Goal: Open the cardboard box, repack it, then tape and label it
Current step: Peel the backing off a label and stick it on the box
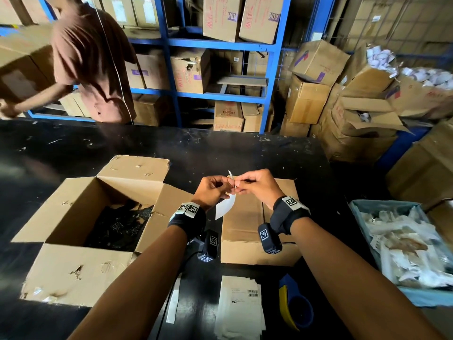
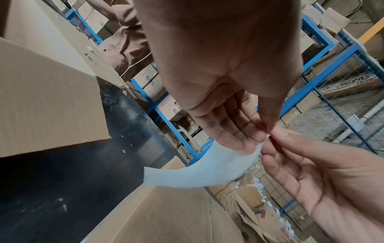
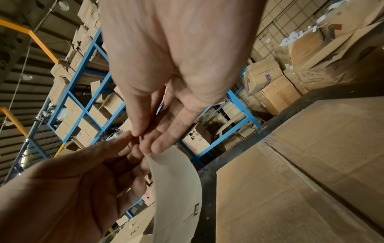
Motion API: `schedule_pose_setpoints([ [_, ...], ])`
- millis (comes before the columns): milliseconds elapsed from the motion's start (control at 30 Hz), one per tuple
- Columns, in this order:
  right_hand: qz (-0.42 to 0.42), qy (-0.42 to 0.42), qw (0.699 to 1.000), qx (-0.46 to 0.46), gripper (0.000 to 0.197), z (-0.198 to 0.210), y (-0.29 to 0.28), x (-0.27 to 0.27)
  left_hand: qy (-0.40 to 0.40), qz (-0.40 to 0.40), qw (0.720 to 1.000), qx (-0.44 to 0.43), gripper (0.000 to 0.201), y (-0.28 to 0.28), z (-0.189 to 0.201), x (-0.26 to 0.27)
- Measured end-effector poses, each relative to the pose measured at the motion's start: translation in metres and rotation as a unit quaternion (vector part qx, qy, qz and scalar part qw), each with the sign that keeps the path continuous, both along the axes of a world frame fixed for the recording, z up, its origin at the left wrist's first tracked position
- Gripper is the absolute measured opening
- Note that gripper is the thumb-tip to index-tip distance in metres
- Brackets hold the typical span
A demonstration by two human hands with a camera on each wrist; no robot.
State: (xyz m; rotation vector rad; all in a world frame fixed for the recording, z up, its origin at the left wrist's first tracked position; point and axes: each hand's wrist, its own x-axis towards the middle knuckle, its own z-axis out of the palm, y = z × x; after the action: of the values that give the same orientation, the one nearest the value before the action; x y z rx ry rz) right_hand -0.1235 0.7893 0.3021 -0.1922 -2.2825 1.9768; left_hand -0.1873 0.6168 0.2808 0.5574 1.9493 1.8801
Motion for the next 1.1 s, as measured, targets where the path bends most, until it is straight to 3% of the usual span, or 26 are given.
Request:
schedule_pose_setpoints([
  [400,0.005,-0.008,1.000,-0.011,0.021,0.003,-0.001,0.004,-0.001,-0.012,1.000,-0.005,0.014,0.001,0.000,-0.002],
  [800,-0.002,-0.034,0.998,-0.055,0.019,0.008,-0.005,0.009,0.097,-0.032,0.992,-0.075,0.015,0.005,-0.007,-0.009],
  [1100,0.005,-0.058,0.997,-0.060,0.010,0.002,0.000,0.003,0.038,-0.021,0.998,-0.035,0.012,0.008,-0.011,-0.008],
])
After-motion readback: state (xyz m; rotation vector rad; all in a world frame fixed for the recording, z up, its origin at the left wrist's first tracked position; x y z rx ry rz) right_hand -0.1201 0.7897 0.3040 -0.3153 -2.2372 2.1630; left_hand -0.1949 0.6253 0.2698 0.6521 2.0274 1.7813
